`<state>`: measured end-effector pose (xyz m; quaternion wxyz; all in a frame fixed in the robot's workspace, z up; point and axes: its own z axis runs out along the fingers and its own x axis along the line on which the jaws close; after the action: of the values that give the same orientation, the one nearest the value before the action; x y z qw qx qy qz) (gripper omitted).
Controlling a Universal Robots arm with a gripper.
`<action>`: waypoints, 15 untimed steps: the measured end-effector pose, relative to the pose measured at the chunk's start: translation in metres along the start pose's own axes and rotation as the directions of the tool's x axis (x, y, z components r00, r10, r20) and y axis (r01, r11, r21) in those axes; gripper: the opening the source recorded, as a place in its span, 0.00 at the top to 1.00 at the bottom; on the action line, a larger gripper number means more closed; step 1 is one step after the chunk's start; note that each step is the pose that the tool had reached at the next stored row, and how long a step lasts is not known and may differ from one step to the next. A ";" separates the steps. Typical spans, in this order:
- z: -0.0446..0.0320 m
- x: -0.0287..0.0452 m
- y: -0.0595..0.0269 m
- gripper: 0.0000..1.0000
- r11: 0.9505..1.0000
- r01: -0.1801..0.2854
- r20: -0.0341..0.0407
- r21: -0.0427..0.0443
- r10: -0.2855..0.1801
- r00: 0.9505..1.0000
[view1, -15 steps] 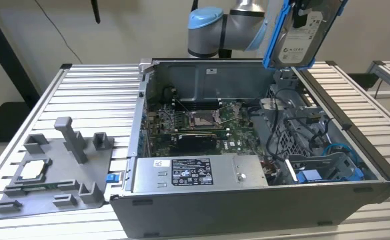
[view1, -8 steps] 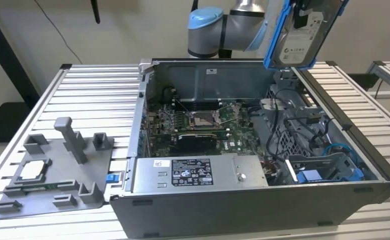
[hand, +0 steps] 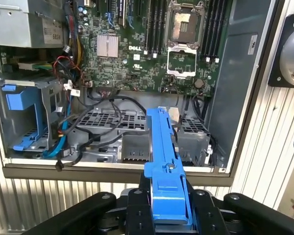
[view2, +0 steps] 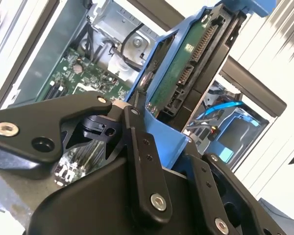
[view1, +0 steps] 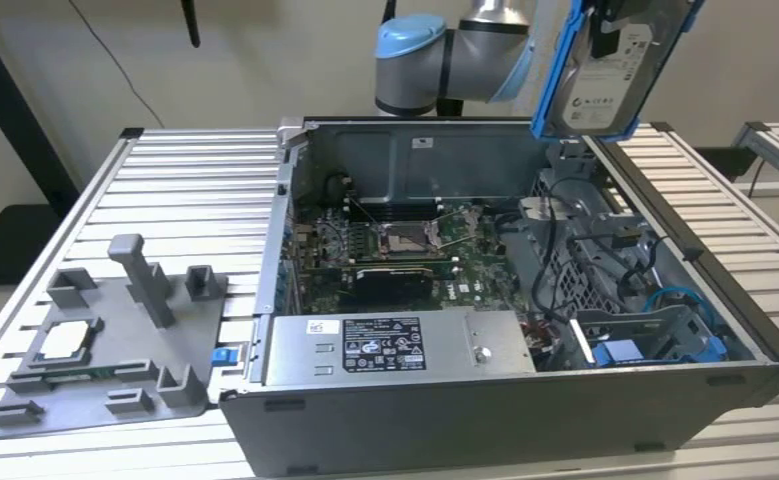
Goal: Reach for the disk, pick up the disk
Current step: 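Pick up the disk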
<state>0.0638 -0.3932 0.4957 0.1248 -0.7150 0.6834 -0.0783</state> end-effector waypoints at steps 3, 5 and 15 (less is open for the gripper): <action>-0.0001 0.0040 0.0002 1.00 1.000 -0.007 -0.003 0.001 0.007 1.000; -0.0003 0.0085 0.0005 1.00 1.000 -0.010 -0.004 0.002 0.010 1.000; -0.0002 0.0368 0.0020 1.00 1.000 -0.020 -0.007 0.002 0.020 1.000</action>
<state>0.0637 -0.4300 0.4931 0.1240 -0.7076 0.6910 -0.0803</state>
